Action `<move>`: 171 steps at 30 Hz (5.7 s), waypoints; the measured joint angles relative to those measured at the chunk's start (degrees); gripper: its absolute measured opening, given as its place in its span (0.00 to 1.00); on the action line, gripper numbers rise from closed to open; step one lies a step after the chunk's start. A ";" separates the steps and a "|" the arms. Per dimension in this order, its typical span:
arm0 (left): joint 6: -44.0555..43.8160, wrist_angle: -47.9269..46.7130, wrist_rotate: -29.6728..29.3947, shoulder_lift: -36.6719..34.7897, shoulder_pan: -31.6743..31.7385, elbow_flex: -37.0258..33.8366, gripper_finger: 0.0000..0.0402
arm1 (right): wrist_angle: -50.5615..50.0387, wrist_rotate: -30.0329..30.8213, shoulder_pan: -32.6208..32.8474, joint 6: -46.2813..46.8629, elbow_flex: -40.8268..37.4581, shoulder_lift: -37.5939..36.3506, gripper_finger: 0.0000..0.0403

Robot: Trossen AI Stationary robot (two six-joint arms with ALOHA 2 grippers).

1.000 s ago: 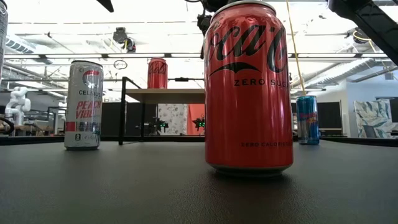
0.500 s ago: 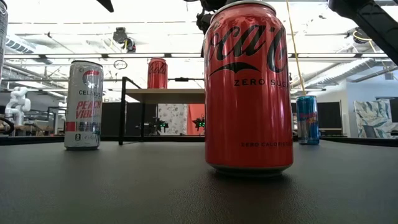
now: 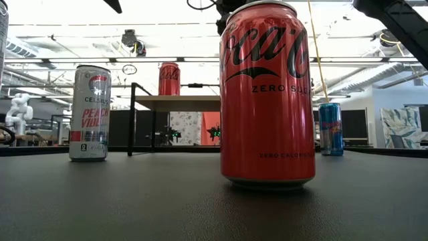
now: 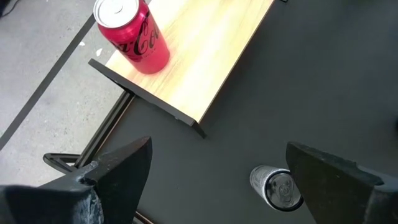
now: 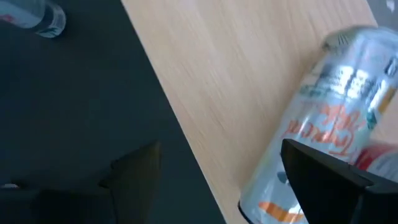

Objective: Place canned beverage on shelf
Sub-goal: Put the top white yellow soda can on the shelf

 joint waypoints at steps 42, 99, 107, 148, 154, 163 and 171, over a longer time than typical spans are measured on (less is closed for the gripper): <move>-0.05 -0.11 0.08 0.00 0.01 0.00 0.93 | -5.54 10.47 4.56 12.12 -0.88 -0.07 0.78; 6.05 -0.39 1.71 -0.02 0.01 0.00 0.93 | -5.55 34.36 12.41 37.40 -12.61 0.07 0.78; 7.21 -0.39 1.73 -0.02 0.02 0.00 0.93 | -5.55 34.73 12.74 36.55 -12.59 -0.08 0.78; 7.07 -0.39 1.75 -0.02 0.02 0.01 0.93 | -3.99 28.27 4.88 24.84 -12.92 -2.10 0.78; 7.08 -0.39 1.75 -0.02 0.01 0.02 0.93 | -2.50 25.34 4.42 23.73 -17.12 -1.68 0.78; 7.10 -0.39 1.77 -0.02 0.01 0.02 0.93 | -1.90 25.24 4.48 21.31 -19.82 -1.90 0.76; 7.12 -0.39 1.77 -0.02 0.02 0.02 0.93 | -1.88 25.23 4.50 20.59 -19.87 -1.90 0.59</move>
